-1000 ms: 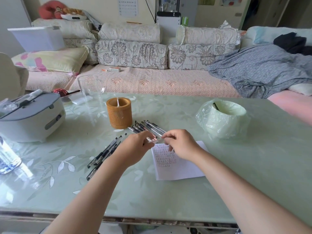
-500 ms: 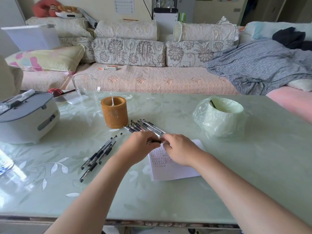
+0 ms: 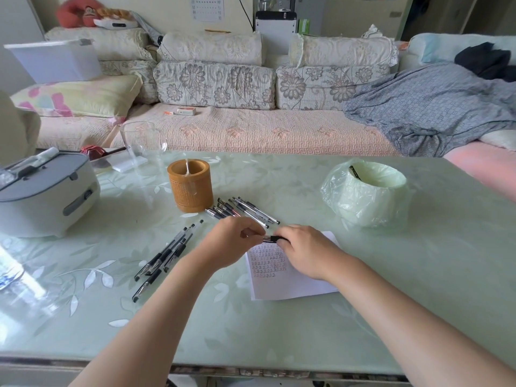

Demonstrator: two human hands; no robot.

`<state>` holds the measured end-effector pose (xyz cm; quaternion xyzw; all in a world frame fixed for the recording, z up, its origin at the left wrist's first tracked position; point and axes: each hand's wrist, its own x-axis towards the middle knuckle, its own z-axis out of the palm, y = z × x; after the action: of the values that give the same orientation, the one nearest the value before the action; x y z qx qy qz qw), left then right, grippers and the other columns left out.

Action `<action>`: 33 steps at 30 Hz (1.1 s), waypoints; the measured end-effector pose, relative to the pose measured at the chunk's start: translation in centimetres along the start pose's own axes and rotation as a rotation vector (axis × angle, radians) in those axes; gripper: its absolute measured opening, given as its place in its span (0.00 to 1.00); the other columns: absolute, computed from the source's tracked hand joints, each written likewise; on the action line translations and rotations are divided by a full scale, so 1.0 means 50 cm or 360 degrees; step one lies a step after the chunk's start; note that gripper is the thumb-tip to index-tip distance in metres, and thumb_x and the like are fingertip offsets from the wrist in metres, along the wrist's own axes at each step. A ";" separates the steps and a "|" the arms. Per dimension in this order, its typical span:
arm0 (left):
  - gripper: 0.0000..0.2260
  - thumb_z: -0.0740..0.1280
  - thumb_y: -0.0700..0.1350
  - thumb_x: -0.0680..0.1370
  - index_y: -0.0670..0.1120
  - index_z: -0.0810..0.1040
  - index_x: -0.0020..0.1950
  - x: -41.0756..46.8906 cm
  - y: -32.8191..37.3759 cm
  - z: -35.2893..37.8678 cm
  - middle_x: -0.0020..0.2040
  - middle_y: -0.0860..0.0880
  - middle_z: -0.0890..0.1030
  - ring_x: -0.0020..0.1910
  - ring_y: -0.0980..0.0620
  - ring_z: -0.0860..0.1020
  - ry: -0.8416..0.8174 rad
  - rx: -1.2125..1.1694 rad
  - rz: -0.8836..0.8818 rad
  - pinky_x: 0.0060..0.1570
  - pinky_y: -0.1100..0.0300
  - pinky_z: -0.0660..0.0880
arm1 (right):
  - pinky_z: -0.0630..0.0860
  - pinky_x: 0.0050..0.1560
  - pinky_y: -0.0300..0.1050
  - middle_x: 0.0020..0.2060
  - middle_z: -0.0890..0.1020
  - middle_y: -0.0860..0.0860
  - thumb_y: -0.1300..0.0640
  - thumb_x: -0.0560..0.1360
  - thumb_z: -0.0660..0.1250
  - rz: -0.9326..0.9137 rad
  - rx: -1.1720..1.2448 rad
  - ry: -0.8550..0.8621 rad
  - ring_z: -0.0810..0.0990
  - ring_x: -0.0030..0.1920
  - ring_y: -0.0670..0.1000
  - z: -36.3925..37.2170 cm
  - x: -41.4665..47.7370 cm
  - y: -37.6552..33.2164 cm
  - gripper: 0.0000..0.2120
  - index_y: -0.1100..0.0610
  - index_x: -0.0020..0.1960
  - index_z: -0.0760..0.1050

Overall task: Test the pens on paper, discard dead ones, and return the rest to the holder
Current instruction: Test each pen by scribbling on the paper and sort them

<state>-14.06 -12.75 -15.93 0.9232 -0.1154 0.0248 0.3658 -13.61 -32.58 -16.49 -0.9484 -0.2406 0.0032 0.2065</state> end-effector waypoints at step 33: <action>0.08 0.65 0.46 0.78 0.56 0.77 0.55 0.002 -0.025 -0.002 0.45 0.57 0.79 0.44 0.55 0.77 -0.0124 0.0421 -0.0059 0.45 0.59 0.76 | 0.69 0.32 0.40 0.39 0.77 0.50 0.62 0.78 0.58 0.0258 0.0635 -0.0012 0.72 0.32 0.48 0.009 0.010 0.010 0.11 0.46 0.47 0.72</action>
<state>-13.65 -11.82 -16.70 0.9656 -0.1080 -0.0027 0.2367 -12.99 -32.59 -17.06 -0.9050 -0.1587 0.0708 0.3883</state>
